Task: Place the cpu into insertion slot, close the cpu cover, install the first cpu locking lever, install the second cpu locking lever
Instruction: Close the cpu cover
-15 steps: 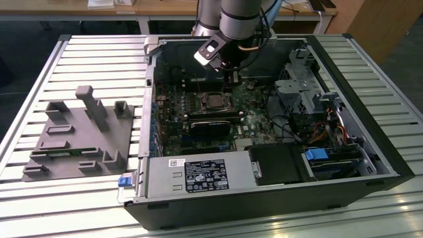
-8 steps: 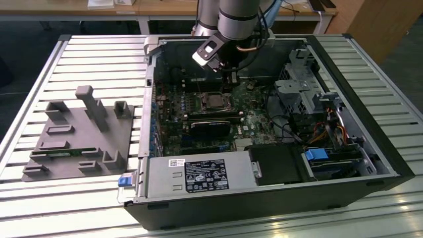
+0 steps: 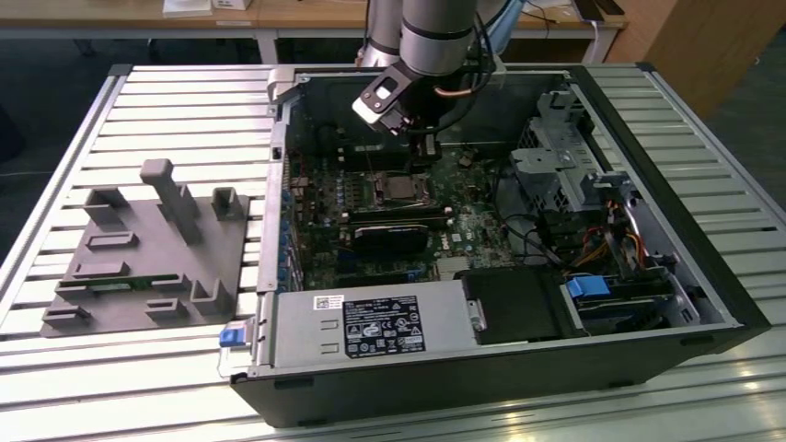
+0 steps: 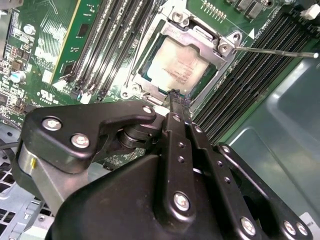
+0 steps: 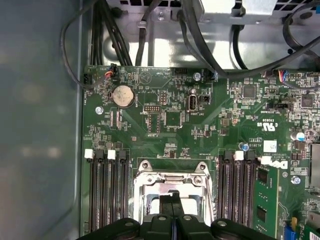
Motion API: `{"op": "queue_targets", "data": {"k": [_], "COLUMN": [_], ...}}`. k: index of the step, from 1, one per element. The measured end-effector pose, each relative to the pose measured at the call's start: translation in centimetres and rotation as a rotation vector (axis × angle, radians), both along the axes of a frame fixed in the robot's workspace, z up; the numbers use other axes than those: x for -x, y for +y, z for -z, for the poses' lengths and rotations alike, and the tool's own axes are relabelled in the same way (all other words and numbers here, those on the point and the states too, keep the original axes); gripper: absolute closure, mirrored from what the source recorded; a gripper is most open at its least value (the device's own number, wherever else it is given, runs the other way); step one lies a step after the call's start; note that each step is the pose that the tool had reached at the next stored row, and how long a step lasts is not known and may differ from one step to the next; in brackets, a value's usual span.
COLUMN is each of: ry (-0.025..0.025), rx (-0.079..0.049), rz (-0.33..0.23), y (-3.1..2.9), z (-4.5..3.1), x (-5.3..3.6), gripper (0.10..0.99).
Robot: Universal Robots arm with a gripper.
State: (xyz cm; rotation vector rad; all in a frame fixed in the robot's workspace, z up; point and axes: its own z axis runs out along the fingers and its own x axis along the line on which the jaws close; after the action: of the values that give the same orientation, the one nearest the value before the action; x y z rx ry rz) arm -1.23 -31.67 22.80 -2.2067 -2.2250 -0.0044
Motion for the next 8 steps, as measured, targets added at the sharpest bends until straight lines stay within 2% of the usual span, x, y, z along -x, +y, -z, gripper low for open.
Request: {"op": "queue_targets", "data": {"k": [8], "ry": [0.0], "rx": [0.0], "rz": [0.0], "y": [0.0], "z": [0.11], "x": [0.32], "gripper": [0.98]}}
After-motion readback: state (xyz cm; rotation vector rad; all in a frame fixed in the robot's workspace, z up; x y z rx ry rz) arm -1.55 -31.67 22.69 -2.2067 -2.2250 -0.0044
